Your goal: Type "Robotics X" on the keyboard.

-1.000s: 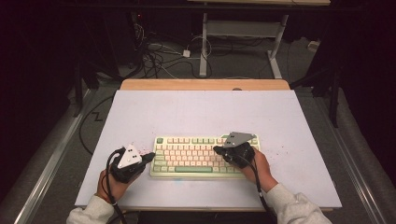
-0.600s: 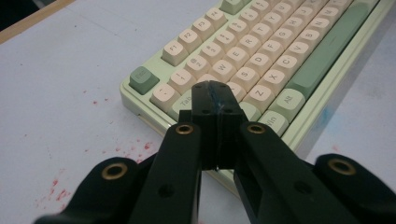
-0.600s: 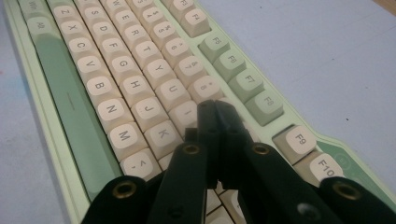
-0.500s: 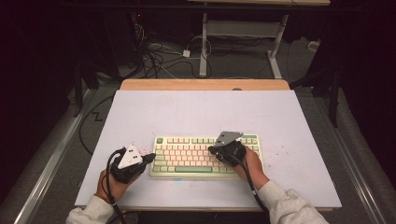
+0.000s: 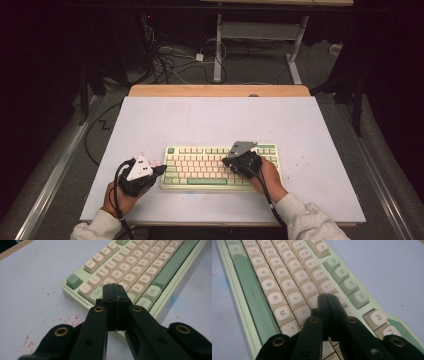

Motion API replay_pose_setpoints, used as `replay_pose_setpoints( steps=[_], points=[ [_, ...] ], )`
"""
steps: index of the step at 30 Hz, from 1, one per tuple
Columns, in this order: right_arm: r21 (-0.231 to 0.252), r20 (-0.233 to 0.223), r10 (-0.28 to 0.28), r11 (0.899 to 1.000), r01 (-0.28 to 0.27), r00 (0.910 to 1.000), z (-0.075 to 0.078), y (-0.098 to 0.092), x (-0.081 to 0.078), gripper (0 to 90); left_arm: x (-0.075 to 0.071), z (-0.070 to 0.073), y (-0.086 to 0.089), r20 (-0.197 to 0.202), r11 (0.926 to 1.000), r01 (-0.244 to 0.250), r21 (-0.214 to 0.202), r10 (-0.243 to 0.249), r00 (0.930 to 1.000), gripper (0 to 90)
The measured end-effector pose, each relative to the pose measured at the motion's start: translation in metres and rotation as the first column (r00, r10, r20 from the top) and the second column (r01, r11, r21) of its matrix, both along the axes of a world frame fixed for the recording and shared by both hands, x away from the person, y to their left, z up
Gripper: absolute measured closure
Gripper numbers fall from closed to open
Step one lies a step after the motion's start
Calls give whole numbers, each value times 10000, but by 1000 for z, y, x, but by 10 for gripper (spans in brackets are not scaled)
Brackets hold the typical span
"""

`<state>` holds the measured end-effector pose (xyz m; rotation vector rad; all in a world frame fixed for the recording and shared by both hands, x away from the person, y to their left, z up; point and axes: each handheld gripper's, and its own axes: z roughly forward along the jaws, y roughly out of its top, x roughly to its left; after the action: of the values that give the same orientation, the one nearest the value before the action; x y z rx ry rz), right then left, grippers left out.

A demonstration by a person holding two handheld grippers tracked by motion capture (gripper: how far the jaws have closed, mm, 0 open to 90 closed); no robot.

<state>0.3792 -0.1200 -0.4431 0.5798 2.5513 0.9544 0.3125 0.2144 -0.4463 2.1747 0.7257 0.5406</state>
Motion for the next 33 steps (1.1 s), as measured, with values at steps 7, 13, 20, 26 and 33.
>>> replay_pose_setpoints(
  steps=[7,13,20,26,33],
  points=[
    [592,219,-9,9982,-4,9998,8,-3,-7,900,0,0,-1,20,10000,3,71,-3,10000,876],
    [911,335,93,9958,-123,9994,12,-6,-13,900,1,0,-2,51,10000,39,62,-40,10000,876],
    [1246,398,111,9921,-160,9991,18,-11,-17,900,0,0,-4,52,9999,84,78,-85,10000,876],
    [1528,527,289,9876,-366,9982,26,-10,-22,900,0,-1,-4,0,9999,92,107,-92,10000,876],
    [1668,514,685,9830,-762,9963,28,-1,-29,900,1,-1,-5,-42,9998,151,145,-151,9999,876]
  ],
)
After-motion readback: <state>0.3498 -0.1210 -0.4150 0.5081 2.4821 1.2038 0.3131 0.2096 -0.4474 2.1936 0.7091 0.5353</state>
